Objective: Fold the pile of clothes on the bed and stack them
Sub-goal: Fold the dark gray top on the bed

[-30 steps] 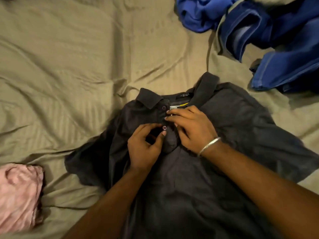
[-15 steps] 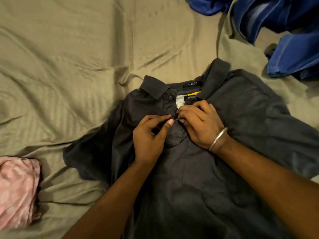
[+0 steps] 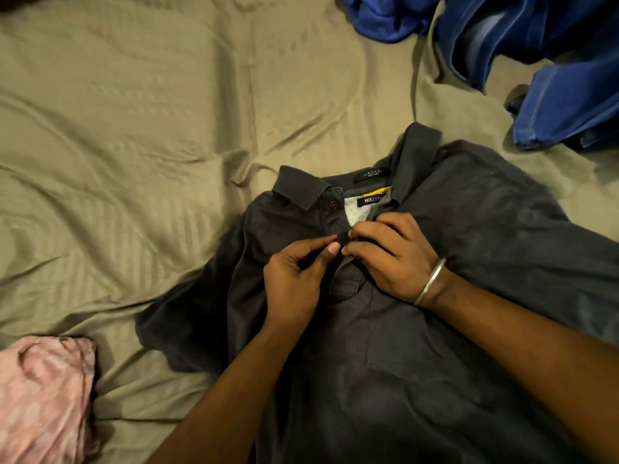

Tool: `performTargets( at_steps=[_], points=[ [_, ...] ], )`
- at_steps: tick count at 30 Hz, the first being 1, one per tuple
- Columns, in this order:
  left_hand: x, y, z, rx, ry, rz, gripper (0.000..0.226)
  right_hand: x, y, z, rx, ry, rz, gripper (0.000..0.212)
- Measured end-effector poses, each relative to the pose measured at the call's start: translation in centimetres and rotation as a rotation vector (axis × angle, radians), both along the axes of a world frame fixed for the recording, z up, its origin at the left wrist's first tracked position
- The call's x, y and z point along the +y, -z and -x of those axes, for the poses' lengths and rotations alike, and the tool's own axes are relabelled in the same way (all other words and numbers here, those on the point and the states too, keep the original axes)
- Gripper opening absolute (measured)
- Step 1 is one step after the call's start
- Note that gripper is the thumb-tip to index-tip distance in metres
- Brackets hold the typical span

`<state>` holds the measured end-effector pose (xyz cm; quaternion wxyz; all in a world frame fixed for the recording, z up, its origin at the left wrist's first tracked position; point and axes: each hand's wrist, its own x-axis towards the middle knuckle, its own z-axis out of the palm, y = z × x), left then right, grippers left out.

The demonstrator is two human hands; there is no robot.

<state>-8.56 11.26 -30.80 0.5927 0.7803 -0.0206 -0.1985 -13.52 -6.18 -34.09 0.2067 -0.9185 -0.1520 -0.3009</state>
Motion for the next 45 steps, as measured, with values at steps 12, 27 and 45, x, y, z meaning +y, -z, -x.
performTargets(
  at_steps=[12, 27, 45],
  points=[
    [-0.5, 0.1, -0.1, 0.069, -0.016, 0.025, 0.019, 0.1, 0.1, -0.5, 0.168, 0.007, -0.008, 0.021],
    [-0.2, 0.4, 0.5, 0.060, 0.024, 0.026, 0.028, 0.2, 0.7, -0.5, 0.131, 0.057, 0.097, 0.015],
    [-0.3, 1.1, 0.3, 0.038, 0.055, 0.059, 0.010, 0.3, 0.5, -0.4, 0.251, 0.044, 0.047, 0.027]
  ],
)
